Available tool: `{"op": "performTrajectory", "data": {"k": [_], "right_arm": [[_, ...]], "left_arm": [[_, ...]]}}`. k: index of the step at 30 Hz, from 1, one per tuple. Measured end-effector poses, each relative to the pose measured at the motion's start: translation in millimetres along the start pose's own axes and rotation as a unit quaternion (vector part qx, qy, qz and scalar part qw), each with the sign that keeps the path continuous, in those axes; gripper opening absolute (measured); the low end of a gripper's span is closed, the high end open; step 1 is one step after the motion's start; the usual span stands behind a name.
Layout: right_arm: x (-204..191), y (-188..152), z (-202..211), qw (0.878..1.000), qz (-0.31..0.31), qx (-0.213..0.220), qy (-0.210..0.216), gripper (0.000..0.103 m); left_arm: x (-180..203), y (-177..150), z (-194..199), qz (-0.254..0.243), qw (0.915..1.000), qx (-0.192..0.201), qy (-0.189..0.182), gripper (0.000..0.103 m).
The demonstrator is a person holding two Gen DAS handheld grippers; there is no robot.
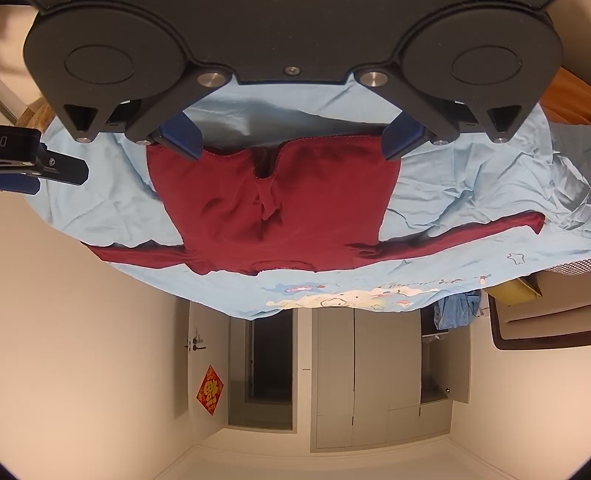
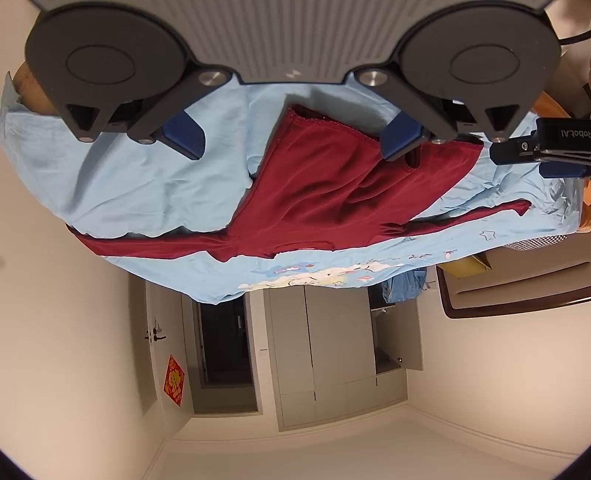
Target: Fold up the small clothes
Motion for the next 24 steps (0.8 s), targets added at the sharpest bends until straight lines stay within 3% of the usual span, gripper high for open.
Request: {"op": "performTrajectory", "data": {"k": [24], "right_arm": [[0.2,-0.4,-0.5,1.000,-0.002,-0.003,0.001,0.103]], "left_arm": [[-1.5,-2.7,0.1,-0.004,1.0000,-0.004,0.003,0.102]]}}
Point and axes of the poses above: each gripper's, at about its wrist camera, not at the fingertips, and z roughly against the way its jaws point, x to its right, y to its top, the point moved 5 cm from there along -z, roughly the way its jaws point, and after that the axes turned 14 degrees about -x, right-handed, at the moved point
